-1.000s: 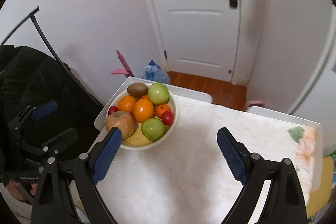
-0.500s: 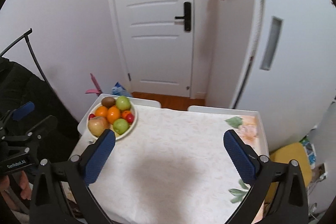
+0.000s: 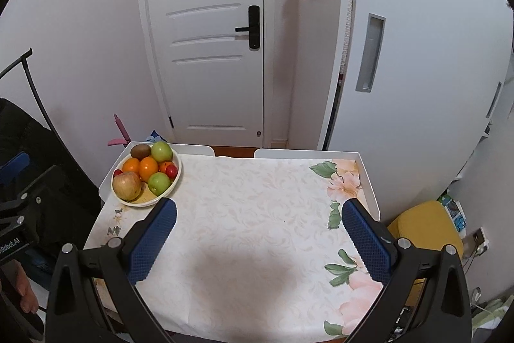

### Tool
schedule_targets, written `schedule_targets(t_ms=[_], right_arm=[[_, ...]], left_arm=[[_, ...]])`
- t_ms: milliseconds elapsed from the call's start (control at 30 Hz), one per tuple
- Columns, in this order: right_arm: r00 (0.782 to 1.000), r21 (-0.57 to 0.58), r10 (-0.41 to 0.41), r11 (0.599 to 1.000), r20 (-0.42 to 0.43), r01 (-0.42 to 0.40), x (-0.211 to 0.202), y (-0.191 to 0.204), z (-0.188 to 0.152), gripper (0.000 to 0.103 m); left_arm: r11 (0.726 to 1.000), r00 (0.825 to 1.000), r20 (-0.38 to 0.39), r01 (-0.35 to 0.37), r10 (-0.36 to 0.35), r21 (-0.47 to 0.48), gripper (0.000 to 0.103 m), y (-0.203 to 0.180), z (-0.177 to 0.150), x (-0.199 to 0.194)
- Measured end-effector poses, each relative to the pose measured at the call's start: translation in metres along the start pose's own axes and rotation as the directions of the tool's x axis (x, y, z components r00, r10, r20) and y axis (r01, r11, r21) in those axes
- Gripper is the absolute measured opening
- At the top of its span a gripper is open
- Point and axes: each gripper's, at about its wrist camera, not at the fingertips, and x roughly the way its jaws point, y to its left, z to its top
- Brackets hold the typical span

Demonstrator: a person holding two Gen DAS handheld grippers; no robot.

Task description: Organize fruits

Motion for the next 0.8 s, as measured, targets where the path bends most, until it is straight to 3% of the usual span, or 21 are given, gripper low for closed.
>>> schedule_targets(t_ms=[800], right_arm=[[0.999, 0.015, -0.033, 0.999, 0.008, 0.033, -0.0031, 0.0013, 0.0031, 0.103]], left_arm=[[1.0, 1.0, 0.011, -0.003, 0.003, 0.009, 0.103, 0.0002, 0.0004, 0.0006]])
